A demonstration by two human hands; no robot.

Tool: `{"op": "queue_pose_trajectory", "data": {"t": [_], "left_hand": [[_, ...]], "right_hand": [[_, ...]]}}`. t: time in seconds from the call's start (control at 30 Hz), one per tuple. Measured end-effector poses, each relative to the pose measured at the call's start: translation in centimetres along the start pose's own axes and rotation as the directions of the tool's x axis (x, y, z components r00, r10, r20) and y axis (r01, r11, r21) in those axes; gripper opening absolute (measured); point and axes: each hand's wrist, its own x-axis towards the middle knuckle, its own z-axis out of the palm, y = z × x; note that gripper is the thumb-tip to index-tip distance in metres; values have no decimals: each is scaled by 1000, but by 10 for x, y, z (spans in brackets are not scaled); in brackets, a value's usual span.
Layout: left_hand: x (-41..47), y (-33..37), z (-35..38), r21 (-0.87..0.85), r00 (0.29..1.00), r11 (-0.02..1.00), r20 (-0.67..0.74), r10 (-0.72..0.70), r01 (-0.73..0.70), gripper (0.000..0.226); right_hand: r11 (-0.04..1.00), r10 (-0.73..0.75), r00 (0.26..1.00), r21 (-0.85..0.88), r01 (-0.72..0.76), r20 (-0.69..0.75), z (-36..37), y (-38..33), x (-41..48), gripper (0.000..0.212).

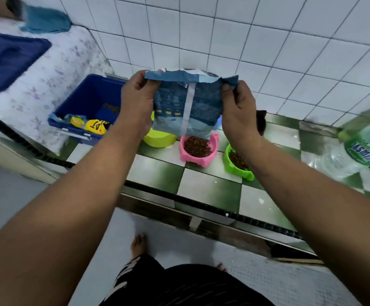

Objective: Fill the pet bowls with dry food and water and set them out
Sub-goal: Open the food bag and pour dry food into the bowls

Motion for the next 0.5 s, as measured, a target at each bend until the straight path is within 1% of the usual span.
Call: {"op": "queue_pose_trajectory", "data": {"t": [0.1,0.2,0.27,0.33,0.4,0.5], "left_hand": [[36,35,-56,-17,999,998,-6,54,-54,4],[73,66,-112,-10,997,998,-30,68,-68,9],[95,78,-146,33,997,998,-52,56,-54,15],[116,83,-175,56,996,998,-75,42,-38,15],[135,83,-200,39,997,999,-81,15,-12,9],[161,73,-223,52,997,998,-58,-42,45,13]], "right_hand": [[998,-54,999,19,54,8,70,-16,17,18],[995,-85,996,51,84,24,143,-25,29,14],[995,-67,997,77,65,29,188,-24,33,15],[996,-39,998,79,36,40,225,-21,36,20],[999,-22,997,52,18,71,254,-16,40,21],[1000,7,996,-14,-6,84,277,-9,50,17]]}}
